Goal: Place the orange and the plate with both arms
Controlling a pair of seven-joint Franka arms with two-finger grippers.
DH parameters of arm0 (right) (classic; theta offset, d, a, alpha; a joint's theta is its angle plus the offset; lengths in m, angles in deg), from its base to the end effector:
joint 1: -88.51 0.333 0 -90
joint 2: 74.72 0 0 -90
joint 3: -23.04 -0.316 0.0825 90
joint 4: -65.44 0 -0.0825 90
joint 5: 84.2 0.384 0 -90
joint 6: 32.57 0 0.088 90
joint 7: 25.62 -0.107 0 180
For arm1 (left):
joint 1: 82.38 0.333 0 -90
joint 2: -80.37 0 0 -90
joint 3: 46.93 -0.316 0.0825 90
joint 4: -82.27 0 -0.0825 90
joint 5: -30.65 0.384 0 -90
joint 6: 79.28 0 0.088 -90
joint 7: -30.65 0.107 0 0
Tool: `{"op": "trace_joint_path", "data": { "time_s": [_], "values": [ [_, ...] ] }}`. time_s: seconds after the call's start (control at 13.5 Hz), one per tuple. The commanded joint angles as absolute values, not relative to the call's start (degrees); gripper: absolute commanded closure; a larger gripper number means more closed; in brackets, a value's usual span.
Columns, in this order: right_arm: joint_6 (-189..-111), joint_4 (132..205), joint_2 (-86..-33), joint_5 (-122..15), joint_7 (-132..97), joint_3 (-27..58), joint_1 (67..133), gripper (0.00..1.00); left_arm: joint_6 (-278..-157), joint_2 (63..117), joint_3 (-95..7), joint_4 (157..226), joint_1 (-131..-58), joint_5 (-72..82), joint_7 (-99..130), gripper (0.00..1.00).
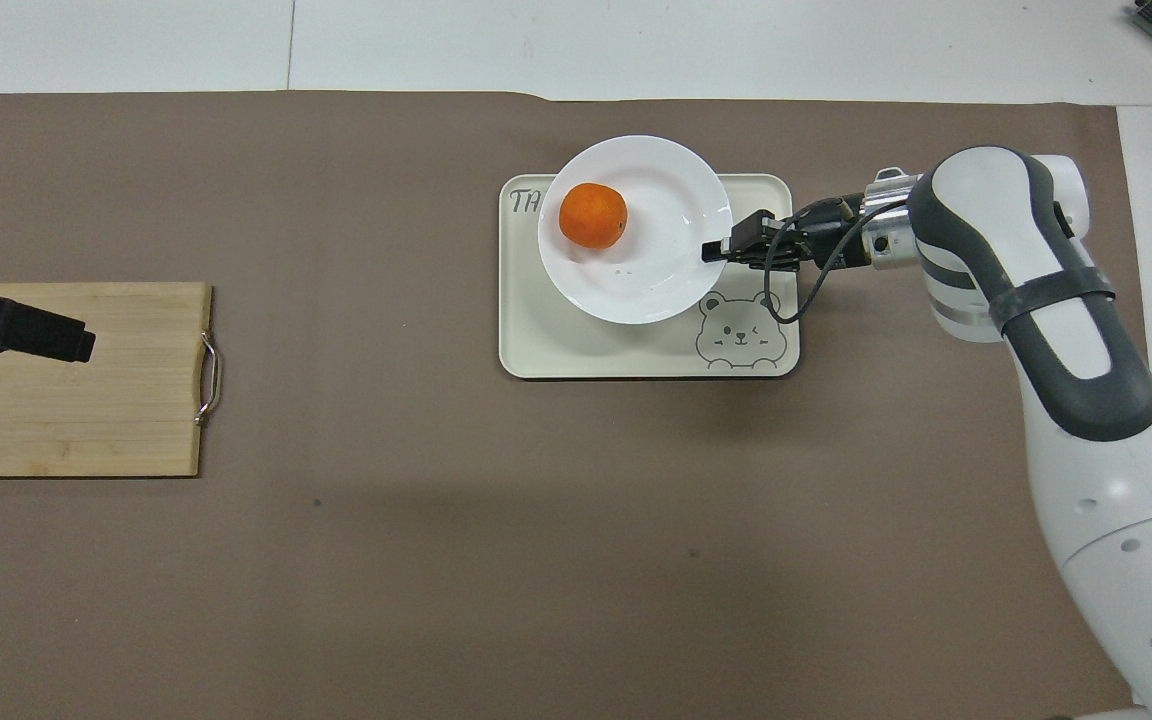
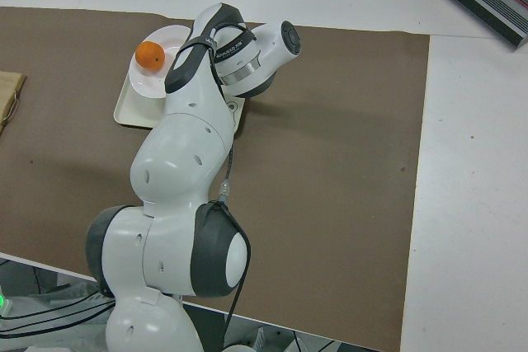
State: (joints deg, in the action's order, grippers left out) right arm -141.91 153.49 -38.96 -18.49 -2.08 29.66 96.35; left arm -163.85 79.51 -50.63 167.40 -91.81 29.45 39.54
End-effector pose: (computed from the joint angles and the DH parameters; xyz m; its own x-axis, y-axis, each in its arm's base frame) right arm 0.6953 0.0935 0.3035 0.9952 -0.0744 -0.0642 -0.0950 -0.5590 -0.8237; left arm 0.5373 -0.0560 0.6641 0.9671 -0.2543 0.0085 -0.2544 -0.9669 0.0207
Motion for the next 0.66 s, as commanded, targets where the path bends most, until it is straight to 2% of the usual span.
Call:
{"op": "trace_joint_path", "data": {
  "time_s": [0.0, 0.59],
  "values": [
    [-142.08, 151.23, -37.37, -19.33, -2.16, 29.19, 95.90, 1.00, -162.95, 79.49, -50.36, 166.56, -91.25, 30.03, 39.96, 0.00],
    [-142.43, 152.02, -36.05, -22.41, 2.41, 29.19, 96.16, 1.00, -162.95, 79.49, -50.36, 166.56, -91.25, 30.03, 39.96, 0.00]
  ]
}}
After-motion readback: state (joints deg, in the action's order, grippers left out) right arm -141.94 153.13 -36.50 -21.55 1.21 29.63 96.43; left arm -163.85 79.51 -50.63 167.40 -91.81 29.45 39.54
